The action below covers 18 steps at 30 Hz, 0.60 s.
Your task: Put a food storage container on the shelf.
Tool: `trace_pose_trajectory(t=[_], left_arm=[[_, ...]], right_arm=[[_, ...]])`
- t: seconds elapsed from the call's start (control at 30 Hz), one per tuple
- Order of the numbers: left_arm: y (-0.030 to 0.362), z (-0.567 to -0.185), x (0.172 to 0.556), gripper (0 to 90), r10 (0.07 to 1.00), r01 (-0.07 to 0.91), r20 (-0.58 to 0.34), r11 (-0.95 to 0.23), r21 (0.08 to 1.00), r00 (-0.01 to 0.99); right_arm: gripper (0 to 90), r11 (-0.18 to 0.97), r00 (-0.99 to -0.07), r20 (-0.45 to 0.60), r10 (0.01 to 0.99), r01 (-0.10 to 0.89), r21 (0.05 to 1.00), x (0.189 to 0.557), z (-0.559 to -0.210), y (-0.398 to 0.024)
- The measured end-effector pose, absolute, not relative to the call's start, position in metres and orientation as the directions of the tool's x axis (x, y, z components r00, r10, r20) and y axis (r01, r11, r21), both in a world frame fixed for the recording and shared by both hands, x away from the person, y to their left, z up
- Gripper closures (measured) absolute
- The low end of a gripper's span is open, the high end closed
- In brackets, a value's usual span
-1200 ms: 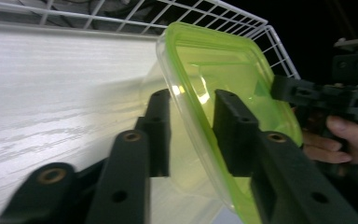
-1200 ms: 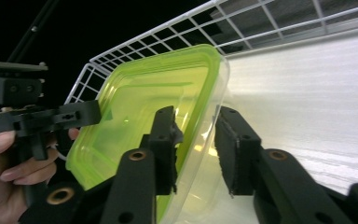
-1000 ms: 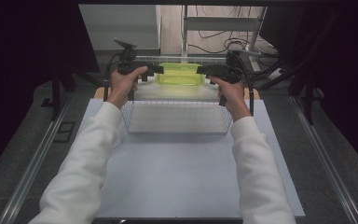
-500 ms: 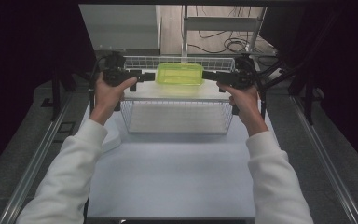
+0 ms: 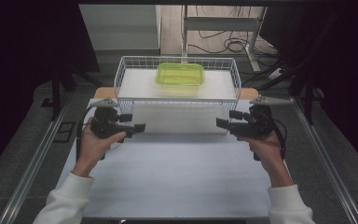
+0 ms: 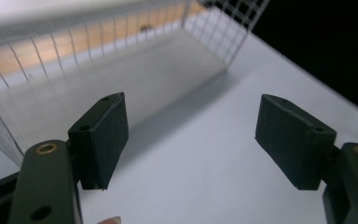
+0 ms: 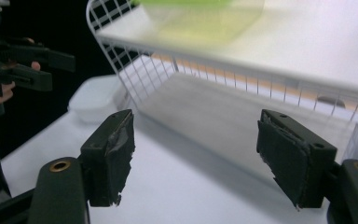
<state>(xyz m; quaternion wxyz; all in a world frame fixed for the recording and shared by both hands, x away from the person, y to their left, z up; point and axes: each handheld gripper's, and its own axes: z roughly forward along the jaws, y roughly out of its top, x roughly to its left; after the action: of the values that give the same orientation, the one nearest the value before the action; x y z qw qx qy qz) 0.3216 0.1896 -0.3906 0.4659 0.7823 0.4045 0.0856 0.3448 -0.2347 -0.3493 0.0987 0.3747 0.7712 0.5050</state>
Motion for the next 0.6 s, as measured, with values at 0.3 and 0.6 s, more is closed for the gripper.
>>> trace_pose_trajectory(t=[0.3, 0.6], left_arm=[[0.182, -0.430, 0.304, 25.2, 0.708, 0.599, -0.255, -0.289, 0.746, 0.658], [0.181, -0.441, 0.305, 25.3, 0.724, 0.619, -0.265, -0.276, 0.735, 0.637]], right_arm=[[29.2, 0.234, -0.700, 0.261, 0.665, 0.526, 0.818, 0.318, -0.406, -0.243], [29.5, 0.264, -0.691, 0.263, 0.674, 0.557, 0.787, 0.318, -0.427, -0.242]])
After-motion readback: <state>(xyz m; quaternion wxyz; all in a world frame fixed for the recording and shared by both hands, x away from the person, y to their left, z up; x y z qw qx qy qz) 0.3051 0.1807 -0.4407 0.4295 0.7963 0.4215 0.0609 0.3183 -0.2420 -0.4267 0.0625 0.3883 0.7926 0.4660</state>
